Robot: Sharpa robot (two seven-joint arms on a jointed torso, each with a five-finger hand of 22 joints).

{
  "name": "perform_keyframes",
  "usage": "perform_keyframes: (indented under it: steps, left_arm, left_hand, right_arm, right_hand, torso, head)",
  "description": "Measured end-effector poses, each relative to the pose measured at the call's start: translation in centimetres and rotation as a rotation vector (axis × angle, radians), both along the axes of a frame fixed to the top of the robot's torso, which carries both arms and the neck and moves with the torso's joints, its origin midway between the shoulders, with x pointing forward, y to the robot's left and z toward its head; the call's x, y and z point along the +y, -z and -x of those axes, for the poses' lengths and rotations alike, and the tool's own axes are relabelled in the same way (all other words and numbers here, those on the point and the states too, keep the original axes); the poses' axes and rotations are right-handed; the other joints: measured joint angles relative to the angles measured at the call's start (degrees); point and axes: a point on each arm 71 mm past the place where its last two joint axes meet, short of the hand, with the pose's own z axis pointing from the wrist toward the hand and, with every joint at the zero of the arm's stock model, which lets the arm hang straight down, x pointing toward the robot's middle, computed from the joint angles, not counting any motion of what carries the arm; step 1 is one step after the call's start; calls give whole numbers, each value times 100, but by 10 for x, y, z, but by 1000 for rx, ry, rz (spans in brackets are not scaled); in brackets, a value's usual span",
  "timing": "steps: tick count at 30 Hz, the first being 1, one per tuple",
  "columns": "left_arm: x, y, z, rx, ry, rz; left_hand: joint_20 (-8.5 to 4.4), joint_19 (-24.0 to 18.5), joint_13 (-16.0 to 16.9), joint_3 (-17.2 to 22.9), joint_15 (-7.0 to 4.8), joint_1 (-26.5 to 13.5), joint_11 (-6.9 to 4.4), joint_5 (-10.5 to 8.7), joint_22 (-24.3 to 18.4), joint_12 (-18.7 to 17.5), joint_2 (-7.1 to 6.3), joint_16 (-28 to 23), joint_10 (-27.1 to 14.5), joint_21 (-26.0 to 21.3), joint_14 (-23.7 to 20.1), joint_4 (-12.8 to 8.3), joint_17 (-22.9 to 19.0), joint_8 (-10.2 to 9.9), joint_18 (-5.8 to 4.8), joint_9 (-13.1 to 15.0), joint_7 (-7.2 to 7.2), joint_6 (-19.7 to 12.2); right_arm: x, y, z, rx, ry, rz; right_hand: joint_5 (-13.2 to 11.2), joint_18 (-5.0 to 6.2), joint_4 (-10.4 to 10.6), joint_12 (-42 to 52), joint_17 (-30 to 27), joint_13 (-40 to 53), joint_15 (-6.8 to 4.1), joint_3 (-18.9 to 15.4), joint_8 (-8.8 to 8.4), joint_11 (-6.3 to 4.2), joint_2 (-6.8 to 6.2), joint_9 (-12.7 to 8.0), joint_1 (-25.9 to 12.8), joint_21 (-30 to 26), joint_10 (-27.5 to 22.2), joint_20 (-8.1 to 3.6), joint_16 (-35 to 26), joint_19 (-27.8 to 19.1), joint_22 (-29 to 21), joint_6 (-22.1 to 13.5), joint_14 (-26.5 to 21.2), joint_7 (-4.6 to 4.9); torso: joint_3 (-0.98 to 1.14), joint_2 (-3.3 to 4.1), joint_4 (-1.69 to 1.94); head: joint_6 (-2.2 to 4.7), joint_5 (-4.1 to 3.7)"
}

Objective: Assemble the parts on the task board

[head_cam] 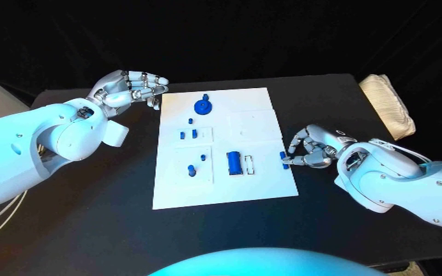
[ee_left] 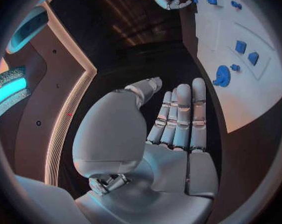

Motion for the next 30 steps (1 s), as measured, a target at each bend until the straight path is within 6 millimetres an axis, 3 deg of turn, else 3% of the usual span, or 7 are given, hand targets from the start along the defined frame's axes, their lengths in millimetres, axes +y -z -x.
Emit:
perform_keyframes:
  steps: [7,10,13,15,20,23,30]
  left_arm:
    - [1,0,0,1,0,0]
    - [1,0,0,2,-1,0]
    - [2,0,0,2,-2,0]
    - [2,0,0,2,-2,-1]
    - [2,0,0,3,-2,0]
    - [2,0,0,3,-1,0]
    - [2,1,1,4,-1,0]
  left_hand:
    - [0,0,0,16,0,0,0,0,-7,23,0,0,0,-29,0,16,0,33,0,0,0,0]
    - [0,0,0,16,0,0,0,0,-7,23,0,0,0,-29,0,16,-4,34,0,0,0,0]
    - [0,0,0,16,0,0,0,0,-7,23,0,0,0,-30,0,16,-5,34,0,0,0,0]
    - [0,0,-1,16,0,0,0,0,-7,23,0,0,0,-30,0,16,-5,34,0,0,0,0]
    - [0,0,-1,16,0,0,0,0,-7,23,0,0,0,-30,0,16,-5,34,0,0,0,0]
    - [0,0,-1,16,0,0,0,0,-7,23,0,0,0,-29,0,16,-5,34,0,0,0,0]
    - [0,-1,-1,16,0,0,0,0,-6,22,0,0,0,-29,0,16,-5,34,0,0,0,0]
  right_arm:
    - [6,8,-1,17,-6,27]
    - [8,11,-1,23,-8,40]
    - [10,12,-2,23,-11,50]
    - [12,13,-3,22,-15,54]
    - [18,13,-4,13,-32,65]
    - [21,13,-4,7,-44,71]
    - [25,13,-3,-8,-59,84]
  right_hand:
    - [0,0,0,0,2,0,0,0,26,0,2,15,2,0,0,0,0,0,-1,57,0,-57]
    - [0,0,-39,0,2,0,0,45,26,0,96,25,111,0,0,0,0,0,-1,60,0,-60]
    - [0,0,-43,0,2,0,0,188,60,-24,104,35,366,0,20,0,0,0,-1,82,0,-81]
    - [-122,0,-50,0,2,0,-22,358,68,-43,130,35,556,0,1,0,0,0,-1,107,-21,-97]
    - [-139,0,-68,0,1,0,-26,753,-2,-54,70,-21,857,0,12,-7,0,7,-2,152,-17,-109]
    - [-18,0,-56,-20,1,0,-44,1047,-44,-64,78,-75,965,0,22,-23,0,22,3,156,1,-109]
    - [569,0,63,-21,1,0,-55,1806,-98,-84,-49,-97,976,0,1,-44,0,1,3,222,-10,-122]
  torso:
    - [-4,5,9]
    - [-3,5,10]
    - [-5,5,8]
    - [-6,5,7]
    - [-7,3,4]
    - [-8,2,5]
    - [-11,-4,7]
  head:
    - [-7,0]
    - [-19,5]
    - [-26,8]
    - [-35,9]
    - [-52,13]
    - [-55,14]
    - [-57,7]
